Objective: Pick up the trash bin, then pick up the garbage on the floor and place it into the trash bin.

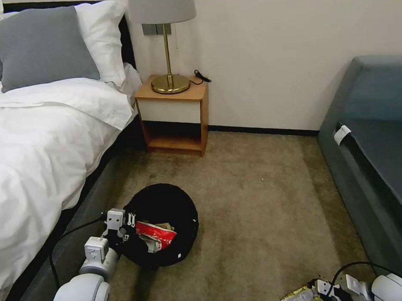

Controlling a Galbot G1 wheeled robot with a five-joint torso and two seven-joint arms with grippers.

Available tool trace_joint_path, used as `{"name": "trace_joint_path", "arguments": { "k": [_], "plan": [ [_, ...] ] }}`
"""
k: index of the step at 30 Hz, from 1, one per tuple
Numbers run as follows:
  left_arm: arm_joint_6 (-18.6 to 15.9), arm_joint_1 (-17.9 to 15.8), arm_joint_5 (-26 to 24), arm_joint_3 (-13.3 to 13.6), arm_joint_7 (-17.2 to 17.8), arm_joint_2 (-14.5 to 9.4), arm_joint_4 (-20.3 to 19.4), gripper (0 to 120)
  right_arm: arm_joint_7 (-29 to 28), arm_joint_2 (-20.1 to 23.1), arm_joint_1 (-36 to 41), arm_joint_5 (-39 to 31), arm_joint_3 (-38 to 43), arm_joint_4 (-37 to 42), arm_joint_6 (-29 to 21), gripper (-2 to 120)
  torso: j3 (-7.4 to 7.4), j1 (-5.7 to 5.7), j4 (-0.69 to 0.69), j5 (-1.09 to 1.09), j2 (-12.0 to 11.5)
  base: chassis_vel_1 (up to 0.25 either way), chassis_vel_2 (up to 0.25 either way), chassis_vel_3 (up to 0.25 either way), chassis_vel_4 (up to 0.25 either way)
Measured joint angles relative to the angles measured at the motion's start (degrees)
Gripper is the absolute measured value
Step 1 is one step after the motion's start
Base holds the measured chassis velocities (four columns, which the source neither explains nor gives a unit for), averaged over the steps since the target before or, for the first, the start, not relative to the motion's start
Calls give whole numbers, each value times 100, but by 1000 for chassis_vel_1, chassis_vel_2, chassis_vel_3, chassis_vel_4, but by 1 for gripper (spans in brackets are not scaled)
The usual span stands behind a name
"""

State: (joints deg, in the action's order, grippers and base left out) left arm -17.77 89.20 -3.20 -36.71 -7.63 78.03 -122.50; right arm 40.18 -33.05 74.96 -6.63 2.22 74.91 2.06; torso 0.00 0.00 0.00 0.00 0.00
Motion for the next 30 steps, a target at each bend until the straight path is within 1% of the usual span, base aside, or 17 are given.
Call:
{"name": "trace_joint_path", "arguments": {
  "k": [30],
  "plan": [
    [1, 19, 5, 4, -49, 2, -33, 7, 75, -82, -2, 44, -44, -71, 25, 100, 0, 0, 0, 0, 0, 0, 0, 0, 0]
  ]
}}
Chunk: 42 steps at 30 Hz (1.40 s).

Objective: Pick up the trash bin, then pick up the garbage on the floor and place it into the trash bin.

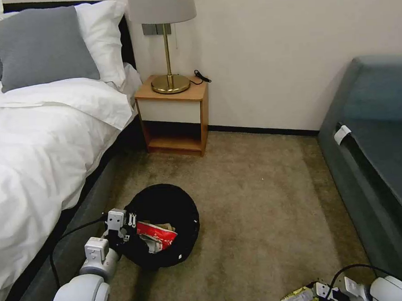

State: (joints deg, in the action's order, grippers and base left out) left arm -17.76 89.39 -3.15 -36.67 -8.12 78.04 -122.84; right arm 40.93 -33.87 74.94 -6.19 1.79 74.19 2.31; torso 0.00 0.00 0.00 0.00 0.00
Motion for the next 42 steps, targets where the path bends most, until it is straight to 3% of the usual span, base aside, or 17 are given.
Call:
{"name": "trace_joint_path", "arguments": {
  "k": [42],
  "plan": [
    [11, 18, 22, 4, -16, 43, -42, 7, 110, -31, -2, 84, 43, 11, 17, 100, 0, 0, 0, 0, 0, 0, 0, 0, 0]
  ]
}}
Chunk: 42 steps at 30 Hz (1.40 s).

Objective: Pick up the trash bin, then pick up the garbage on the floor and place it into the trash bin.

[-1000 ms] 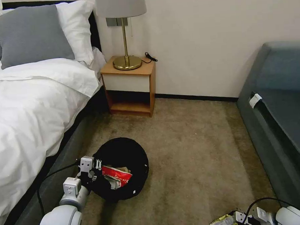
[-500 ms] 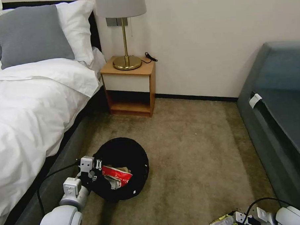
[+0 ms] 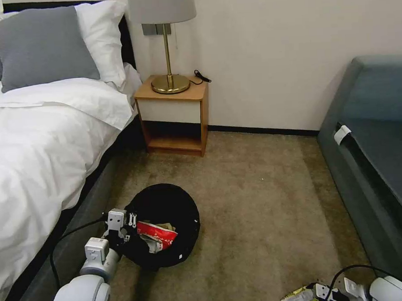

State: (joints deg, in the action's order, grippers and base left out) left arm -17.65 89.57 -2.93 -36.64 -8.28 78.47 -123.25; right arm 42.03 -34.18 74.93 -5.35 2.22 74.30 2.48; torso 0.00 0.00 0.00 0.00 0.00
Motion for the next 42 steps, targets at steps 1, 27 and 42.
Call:
{"name": "trace_joint_path", "arguments": {
  "k": [1, 27, 42],
  "plan": [
    [0, -1, 0, 0, 0, -3, -2, 7, 5, -4, -7, 1, -1, 0, 1, 100, 0, 0, 0, 0, 0, 0, 0, 0, 0],
    [-4, 28, 32, -13, -74, 13, -8, 7, 48, -26, 51, 87, 14, 4, 28, 100, 0, 0, 0, 0, 0, 0, 0, 0, 0],
    [2, 30, 40, -12, -76, 25, -15, 7, 55, -83, 23, 129, -4, -82, 59, 100, 0, 0, 0, 0, 0, 0, 0, 0, 0]
  ]
}}
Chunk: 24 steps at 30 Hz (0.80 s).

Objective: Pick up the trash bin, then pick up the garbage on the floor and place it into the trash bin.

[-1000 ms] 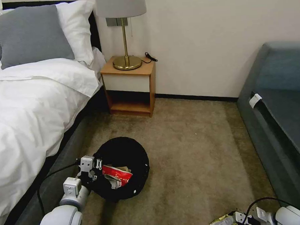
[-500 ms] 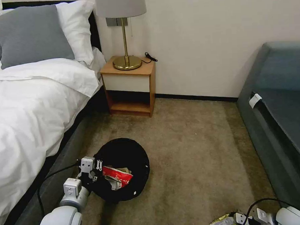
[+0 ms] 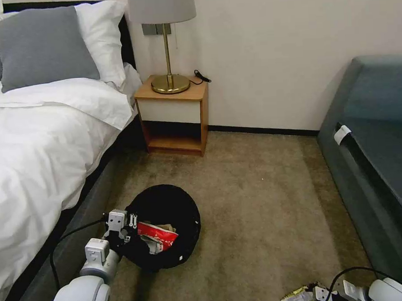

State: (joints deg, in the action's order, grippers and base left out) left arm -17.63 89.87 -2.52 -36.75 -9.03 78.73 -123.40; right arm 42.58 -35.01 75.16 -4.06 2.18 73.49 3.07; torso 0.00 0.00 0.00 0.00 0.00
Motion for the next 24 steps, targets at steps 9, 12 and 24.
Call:
{"name": "trace_joint_path", "arguments": {
  "k": [9, 12, 24],
  "plan": [
    [3, -1, 3, -1, -4, -9, 0, 7, 19, -26, 4, 13, -3, -1, 1, 100, 0, 0, 0, 0, 0, 0, 0, 0, 0],
    [3, 0, 2, -2, -4, -11, -2, 7, 32, -30, 7, 22, -3, 0, 1, 100, 0, 0, 0, 0, 0, 0, 0, 0, 0],
    [4, 12, -9, -11, -4, -12, -39, 7, 80, -42, 7, 52, -5, 1, 1, 76, 0, 0, 0, 0, 0, 0, 0, 0, 0]
  ]
}}
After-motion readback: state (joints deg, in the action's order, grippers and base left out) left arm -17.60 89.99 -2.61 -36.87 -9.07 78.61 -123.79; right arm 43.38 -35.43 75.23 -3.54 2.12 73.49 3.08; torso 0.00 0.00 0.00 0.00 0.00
